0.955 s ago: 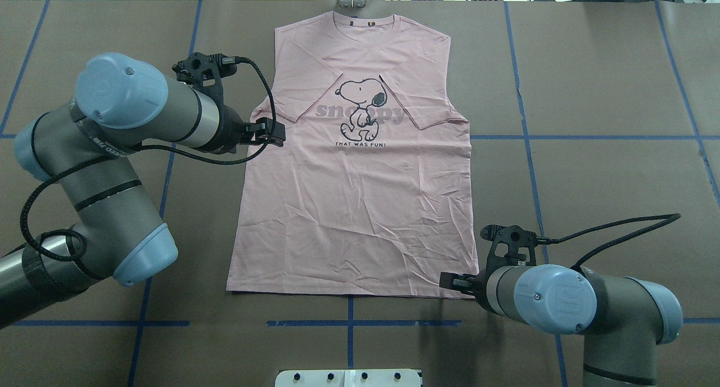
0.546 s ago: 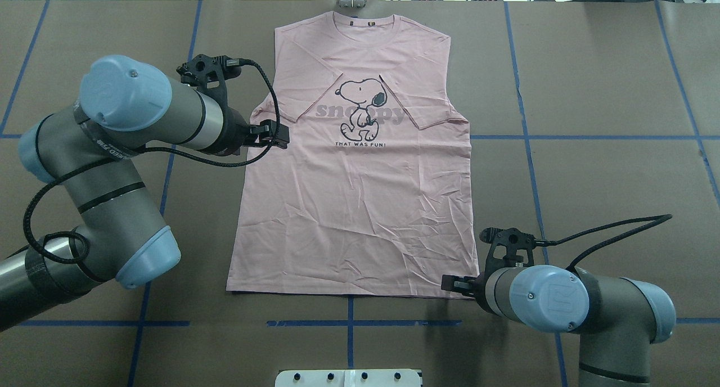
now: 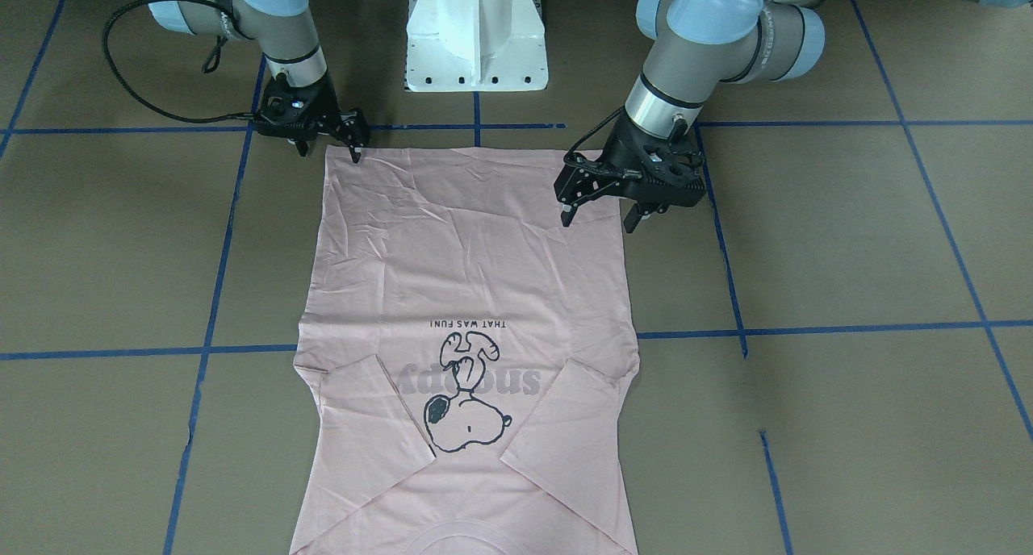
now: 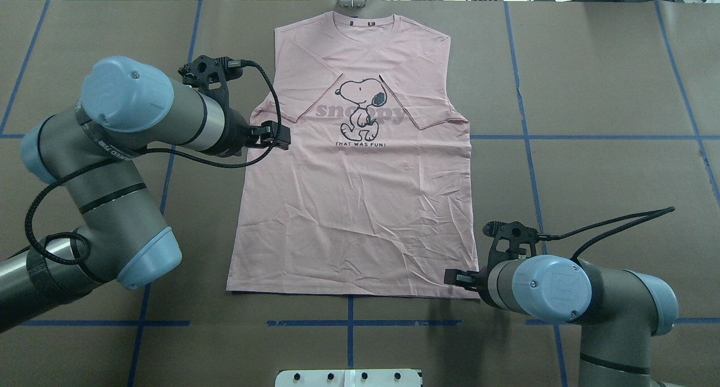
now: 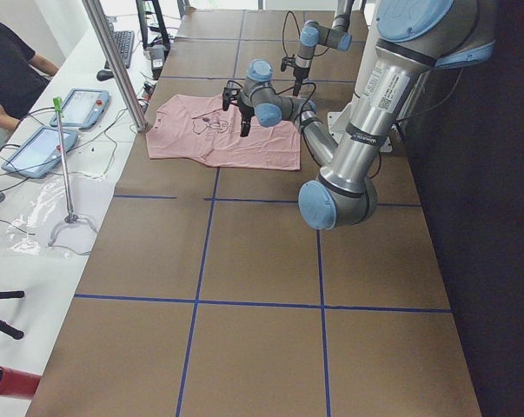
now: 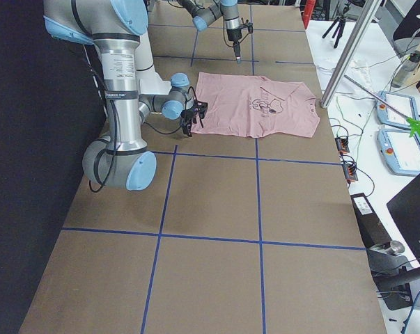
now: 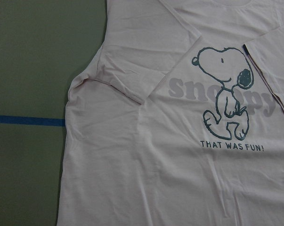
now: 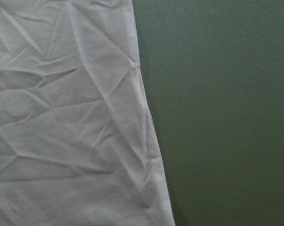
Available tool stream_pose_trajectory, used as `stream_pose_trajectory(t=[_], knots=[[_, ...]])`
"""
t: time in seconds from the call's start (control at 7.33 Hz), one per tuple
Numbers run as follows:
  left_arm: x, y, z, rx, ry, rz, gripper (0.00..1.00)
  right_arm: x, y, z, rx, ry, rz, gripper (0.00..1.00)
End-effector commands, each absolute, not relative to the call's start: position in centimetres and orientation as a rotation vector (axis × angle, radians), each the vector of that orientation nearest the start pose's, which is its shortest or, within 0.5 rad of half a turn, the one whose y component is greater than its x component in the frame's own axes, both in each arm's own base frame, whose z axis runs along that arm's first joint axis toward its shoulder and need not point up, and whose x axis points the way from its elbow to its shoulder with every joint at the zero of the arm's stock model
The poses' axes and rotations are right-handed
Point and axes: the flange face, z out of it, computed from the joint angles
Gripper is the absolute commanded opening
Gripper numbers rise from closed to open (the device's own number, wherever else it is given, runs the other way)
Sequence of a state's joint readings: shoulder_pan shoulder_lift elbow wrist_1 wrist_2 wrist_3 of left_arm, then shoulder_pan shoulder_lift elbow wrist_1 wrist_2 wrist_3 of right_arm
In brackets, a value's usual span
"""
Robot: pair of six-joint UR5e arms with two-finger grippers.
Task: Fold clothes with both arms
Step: 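Lower both grippers onto the hem corners of the shirt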
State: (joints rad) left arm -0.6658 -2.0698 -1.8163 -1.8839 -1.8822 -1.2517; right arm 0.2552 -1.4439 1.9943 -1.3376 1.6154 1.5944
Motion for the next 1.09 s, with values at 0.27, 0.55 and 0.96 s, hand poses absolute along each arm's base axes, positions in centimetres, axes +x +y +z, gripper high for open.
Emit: stream_pose_trajectory(t=[0.27,0.55,0.96], knots=[[42.7,-46.6,23.0,0.249,1.058,-0.146,1.0,-47.8,-25.8,37.6,0.03,-0.794,0.241,0.1],[42.7,-46.6,23.0,0.249,1.058,-0.146,1.0,-47.6,-25.7,37.6,0.024,-0.794,0.24,0.0],[42.3,-46.3,22.3,0.248,1.069,-0.149,1.0,-47.0,-26.0,35.9,0.031,-0.829,0.254,0.0]])
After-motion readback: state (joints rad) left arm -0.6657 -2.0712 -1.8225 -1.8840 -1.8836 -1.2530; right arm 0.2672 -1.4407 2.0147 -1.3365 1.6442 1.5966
